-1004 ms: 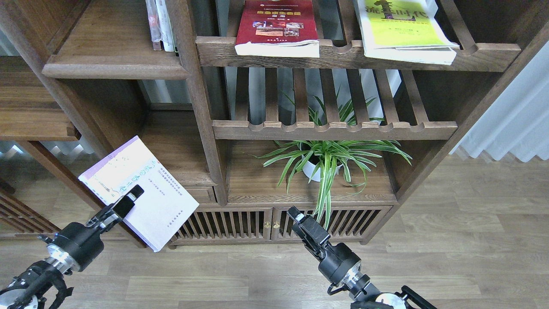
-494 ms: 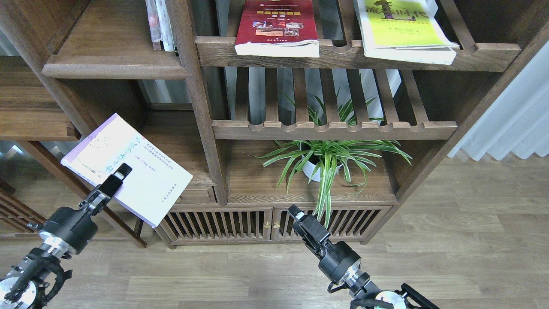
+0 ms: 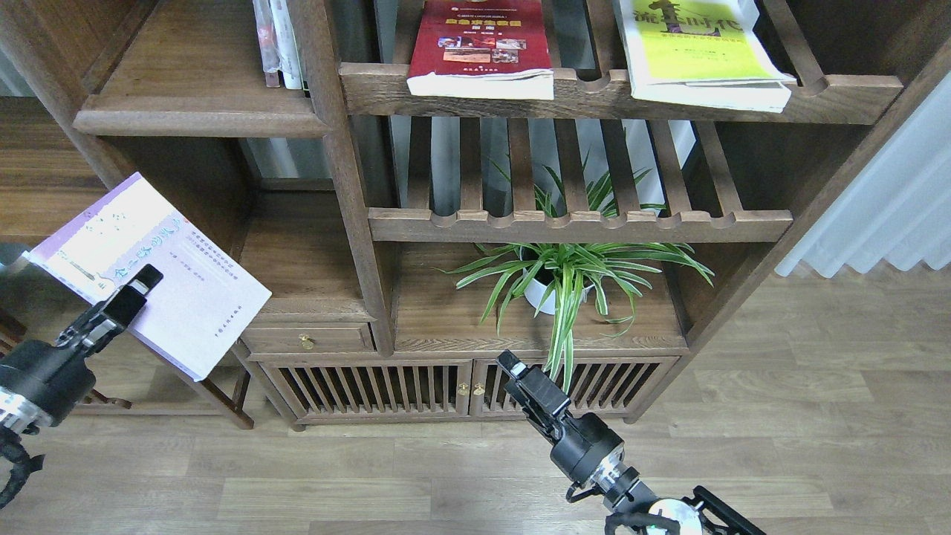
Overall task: Organize books on shelf
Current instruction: 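Lift the white book with the left gripper toward the upper shelf, then raise the white book onto the top shelf with the left gripper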
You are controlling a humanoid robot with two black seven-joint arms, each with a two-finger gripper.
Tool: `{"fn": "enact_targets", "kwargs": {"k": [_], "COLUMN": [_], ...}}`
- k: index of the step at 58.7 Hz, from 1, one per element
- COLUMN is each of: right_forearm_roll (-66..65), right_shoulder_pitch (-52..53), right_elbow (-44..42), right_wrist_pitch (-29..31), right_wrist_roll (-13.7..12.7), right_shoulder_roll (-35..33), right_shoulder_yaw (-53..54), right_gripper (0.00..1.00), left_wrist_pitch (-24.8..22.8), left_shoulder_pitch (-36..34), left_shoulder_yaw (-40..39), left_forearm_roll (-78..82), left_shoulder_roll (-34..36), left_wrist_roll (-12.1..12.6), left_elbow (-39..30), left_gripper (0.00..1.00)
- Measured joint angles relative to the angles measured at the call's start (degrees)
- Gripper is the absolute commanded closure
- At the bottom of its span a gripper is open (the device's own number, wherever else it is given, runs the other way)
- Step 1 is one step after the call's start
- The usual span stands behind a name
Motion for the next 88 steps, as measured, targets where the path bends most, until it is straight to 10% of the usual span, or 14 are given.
{"fn": "enact_targets", "kwargs": {"k": [88], "right_forearm_roll": [0.27], "right_shoulder_pitch": [1.39], "right_elbow": [-0.79], "right_wrist_pitch": [0.00], "right_wrist_roll": [0.09], "right_shoulder_roll": [1.32], "right_shoulder_yaw": [0.00], "right_gripper": [0.02], "left_wrist_pitch": [0.00], "left_shoulder_pitch": [-18.11], "left_shoulder_yaw": [2.62], "left_forearm_roll": [-2.17], "left_shoulder_roll": [-3.71], "left_wrist_roll": [-0.01], "left_elbow": [0.00], "left_gripper": [0.95]}}
